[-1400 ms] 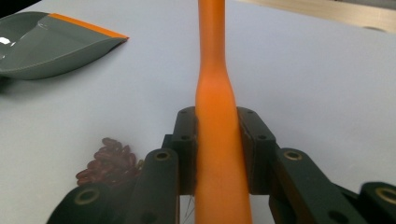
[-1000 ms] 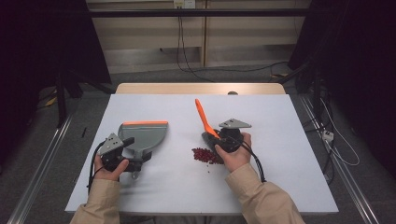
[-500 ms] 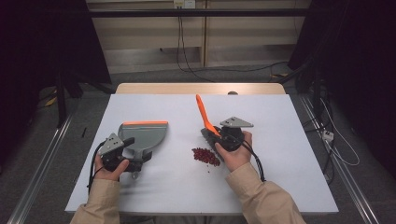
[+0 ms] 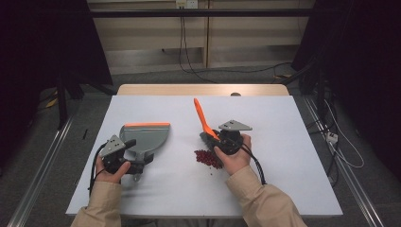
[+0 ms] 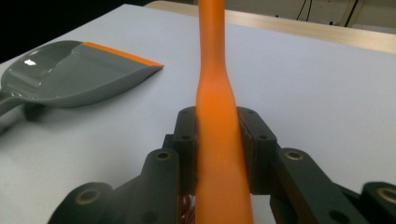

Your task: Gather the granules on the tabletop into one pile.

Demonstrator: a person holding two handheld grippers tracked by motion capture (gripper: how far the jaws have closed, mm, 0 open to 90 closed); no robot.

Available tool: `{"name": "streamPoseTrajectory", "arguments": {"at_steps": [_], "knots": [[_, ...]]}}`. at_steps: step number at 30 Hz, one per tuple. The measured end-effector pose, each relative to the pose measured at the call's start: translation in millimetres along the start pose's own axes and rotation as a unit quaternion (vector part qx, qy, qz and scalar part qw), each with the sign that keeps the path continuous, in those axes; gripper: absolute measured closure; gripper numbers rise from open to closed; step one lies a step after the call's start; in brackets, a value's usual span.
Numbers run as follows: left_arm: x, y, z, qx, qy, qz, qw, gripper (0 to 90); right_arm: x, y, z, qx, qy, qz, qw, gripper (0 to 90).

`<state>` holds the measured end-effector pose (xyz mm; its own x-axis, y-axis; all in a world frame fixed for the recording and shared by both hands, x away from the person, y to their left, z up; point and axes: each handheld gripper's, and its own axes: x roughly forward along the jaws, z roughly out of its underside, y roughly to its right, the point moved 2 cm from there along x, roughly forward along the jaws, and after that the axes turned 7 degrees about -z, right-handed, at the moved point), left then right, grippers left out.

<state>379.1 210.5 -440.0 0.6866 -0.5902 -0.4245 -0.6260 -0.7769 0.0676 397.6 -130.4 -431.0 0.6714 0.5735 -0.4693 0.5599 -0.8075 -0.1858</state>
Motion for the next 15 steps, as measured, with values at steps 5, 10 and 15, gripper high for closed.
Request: {"name": "streamPoseTrajectory", "arguments": {"at_steps": [5, 10, 15], "knots": [[0.3, 0.5, -0.1, 0.003, -0.001, 0.002, 1.0, 5.3, -7.9, 9.3, -7.7, -0.002, 0.001, 0.005, 1.0, 71.4], [-0.3, -0.1, -0.2, -0.001, 0.001, -0.001, 1.0, 5.2, -9.4, 22.7, -7.0, -0.002, -0.008, 0.018, 0.9998, 71.4], [0.2, -0.5, 0.1, 0.0, -0.001, 0.0, 1.0, 5.2, -3.5, 27.0, 0.5, -0.015, -0.024, 0.033, 0.9991, 71.4]]}}
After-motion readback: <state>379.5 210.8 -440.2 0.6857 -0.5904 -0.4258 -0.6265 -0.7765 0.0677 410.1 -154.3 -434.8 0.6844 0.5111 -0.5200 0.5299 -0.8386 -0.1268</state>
